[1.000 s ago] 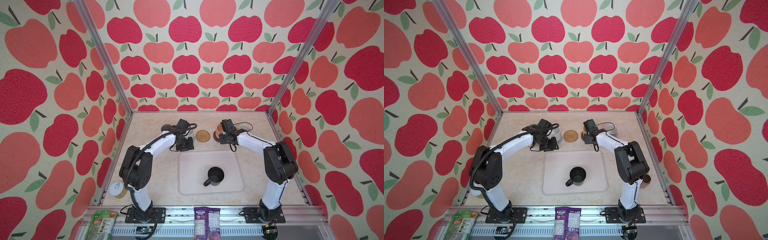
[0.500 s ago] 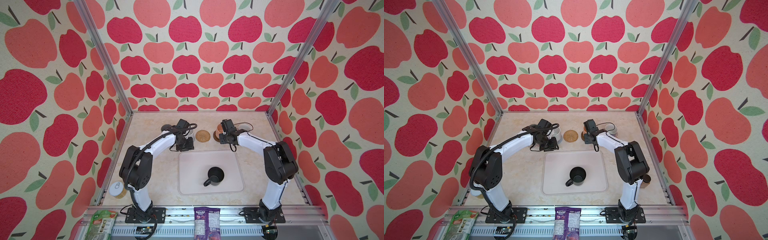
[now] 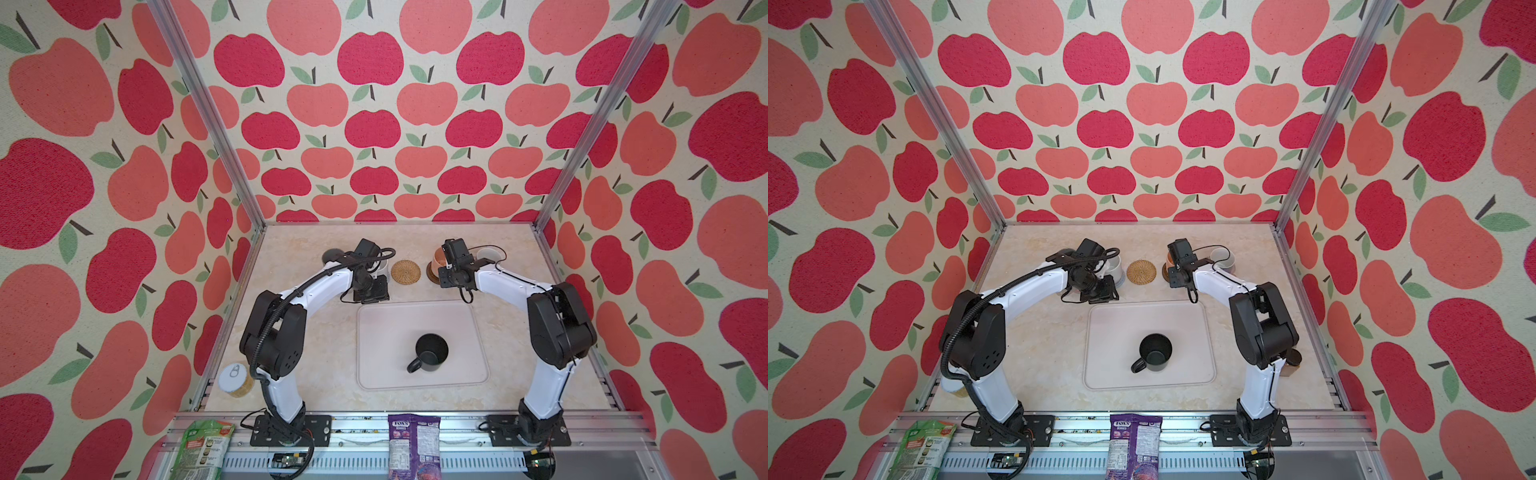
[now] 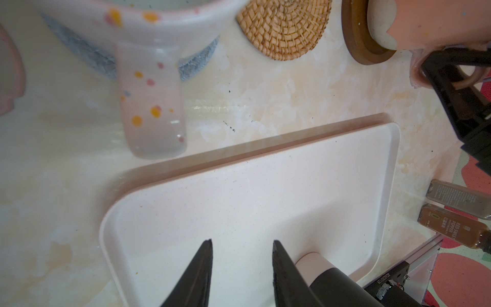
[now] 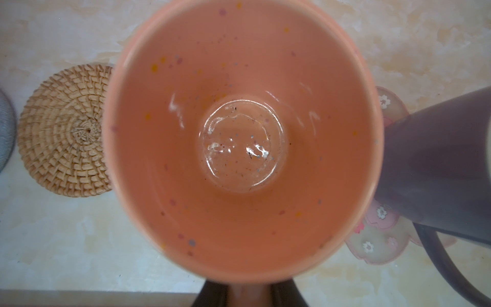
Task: Place cups on coasters
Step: Place the cup on the coaster.
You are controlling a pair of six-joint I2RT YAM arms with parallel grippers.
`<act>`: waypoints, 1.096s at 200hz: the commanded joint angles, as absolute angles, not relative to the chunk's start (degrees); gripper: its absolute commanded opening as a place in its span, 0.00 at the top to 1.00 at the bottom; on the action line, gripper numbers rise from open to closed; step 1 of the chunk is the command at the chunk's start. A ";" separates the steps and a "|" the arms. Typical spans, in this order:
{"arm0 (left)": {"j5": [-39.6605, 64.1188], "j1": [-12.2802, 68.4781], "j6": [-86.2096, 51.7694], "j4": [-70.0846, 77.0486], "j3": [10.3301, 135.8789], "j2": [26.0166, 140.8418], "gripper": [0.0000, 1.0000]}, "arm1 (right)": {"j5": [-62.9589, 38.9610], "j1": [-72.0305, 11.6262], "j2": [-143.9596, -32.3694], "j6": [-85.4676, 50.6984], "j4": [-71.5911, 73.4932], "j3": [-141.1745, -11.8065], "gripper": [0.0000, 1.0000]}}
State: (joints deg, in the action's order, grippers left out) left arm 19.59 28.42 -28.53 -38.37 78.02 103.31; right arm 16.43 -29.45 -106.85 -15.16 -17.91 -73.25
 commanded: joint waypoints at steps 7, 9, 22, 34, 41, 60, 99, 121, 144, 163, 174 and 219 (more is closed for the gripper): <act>20.13 28.70 -28.03 -39.77 79.17 104.24 0.60 | 15.38 -29.02 -107.15 -16.50 -17.81 -73.75 0.96; 20.13 28.69 -28.04 -39.76 79.14 104.22 0.60 | 15.34 -29.07 -107.14 -16.50 -17.83 -73.76 0.96; 20.13 28.70 -28.12 -39.80 79.06 104.24 0.60 | 15.22 -29.03 -107.14 -16.53 -18.12 -73.76 0.94; 20.15 28.72 -28.16 -39.73 79.06 104.22 0.60 | 15.21 -29.00 -107.14 -16.68 -18.53 -73.90 0.92; 20.14 28.78 -28.17 -39.77 79.10 104.22 0.60 | 15.21 -29.07 -107.07 -16.74 -18.81 -73.92 0.92; 20.11 28.83 -28.19 -39.73 79.00 104.27 0.60 | 15.23 -29.04 -106.99 -16.71 -19.22 -73.92 0.88; 20.13 29.00 -28.26 -39.79 79.10 104.39 0.60 | 15.09 -29.05 -106.66 -16.70 -19.42 -73.89 0.82; 20.04 29.26 -28.22 -39.80 79.10 104.21 0.60 | 14.91 -29.08 -106.62 -16.75 -19.31 -73.89 0.80; 19.87 29.36 -28.27 -39.86 79.01 104.03 0.60 | 14.81 -29.08 -106.66 -16.78 -19.40 -73.92 0.74; 19.79 29.39 -28.24 -39.91 78.83 103.95 0.60 | 14.79 -29.06 -106.57 -16.79 -19.45 -73.94 0.71; 19.82 29.36 -28.25 -39.90 78.84 103.89 0.60 | 14.72 -29.09 -106.48 -16.72 -19.58 -73.84 0.70; 19.69 29.71 -28.35 -39.94 78.68 103.66 0.60 | 14.78 -29.07 -106.12 -16.72 -19.69 -73.56 0.68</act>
